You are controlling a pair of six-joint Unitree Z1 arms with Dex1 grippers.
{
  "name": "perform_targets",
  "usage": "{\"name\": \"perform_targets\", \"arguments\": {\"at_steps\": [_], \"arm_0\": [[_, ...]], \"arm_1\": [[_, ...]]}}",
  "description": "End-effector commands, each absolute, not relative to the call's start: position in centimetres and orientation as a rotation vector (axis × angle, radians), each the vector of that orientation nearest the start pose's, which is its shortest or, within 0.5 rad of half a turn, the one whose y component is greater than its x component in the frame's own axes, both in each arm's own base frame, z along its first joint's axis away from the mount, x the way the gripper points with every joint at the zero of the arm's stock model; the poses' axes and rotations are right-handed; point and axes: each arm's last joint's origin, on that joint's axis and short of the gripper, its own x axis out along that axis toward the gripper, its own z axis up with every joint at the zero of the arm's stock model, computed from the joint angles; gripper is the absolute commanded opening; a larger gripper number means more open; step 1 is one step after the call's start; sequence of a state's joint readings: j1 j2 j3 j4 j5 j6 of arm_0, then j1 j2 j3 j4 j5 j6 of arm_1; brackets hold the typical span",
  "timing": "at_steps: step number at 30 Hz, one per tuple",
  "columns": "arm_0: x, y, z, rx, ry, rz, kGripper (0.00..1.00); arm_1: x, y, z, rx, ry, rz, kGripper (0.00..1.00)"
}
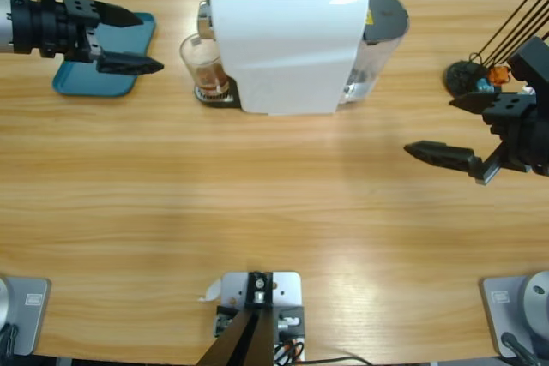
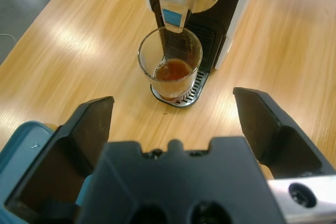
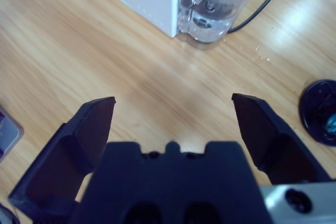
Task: Pour coffee
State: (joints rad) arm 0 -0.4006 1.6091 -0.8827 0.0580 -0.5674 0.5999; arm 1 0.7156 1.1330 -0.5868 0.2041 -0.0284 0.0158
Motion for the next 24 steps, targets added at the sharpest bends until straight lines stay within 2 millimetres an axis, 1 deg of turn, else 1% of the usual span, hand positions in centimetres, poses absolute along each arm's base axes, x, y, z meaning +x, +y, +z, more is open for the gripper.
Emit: {"name": "perform_targets", "arguments": {"at_steps": [1, 4, 9, 11, 13, 16, 18, 24], "arm_0": [[27.9, -15.5, 24.6, 0.490, 0.532, -1.150, 1.000], [28.8, -16.2, 23.6, 0.487, 0.533, -1.164, 1.000], [30.5, -17.4, 22.8, 0.466, 0.533, -1.197, 1.000], [30.6, -18.0, 22.5, 0.458, 0.536, -1.225, 1.000], [30.5, -18.4, 22.5, 0.457, 0.529, -1.243, 1.000], [30.1, -18.7, 22.8, 0.456, 0.519, -1.258, 1.000], [30.0, -18.6, 22.6, 0.454, 0.527, -1.259, 1.000], [30.8, -19.0, 22.2, 0.458, 0.530, -1.257, 1.000]], "arm_1": [[11.8, 10.3, 27.0, -0.271, 0.784, 0.662, 1.000], [12.0, 10.6, 26.8, -0.276, 0.798, 0.662, 1.000], [12.2, 10.7, 26.6, -0.279, 0.805, 0.660, 1.000], [12.2, 10.7, 26.6, -0.279, 0.806, 0.660, 1.000], [12.3, 10.8, 26.5, -0.281, 0.810, 0.659, 1.000], [12.5, 11.0, 26.3, -0.285, 0.820, 0.658, 1.000], [12.5, 11.0, 26.4, -0.284, 0.818, 0.658, 1.000], [12.4, 10.9, 26.4, -0.284, 0.819, 0.658, 1.000]]}}
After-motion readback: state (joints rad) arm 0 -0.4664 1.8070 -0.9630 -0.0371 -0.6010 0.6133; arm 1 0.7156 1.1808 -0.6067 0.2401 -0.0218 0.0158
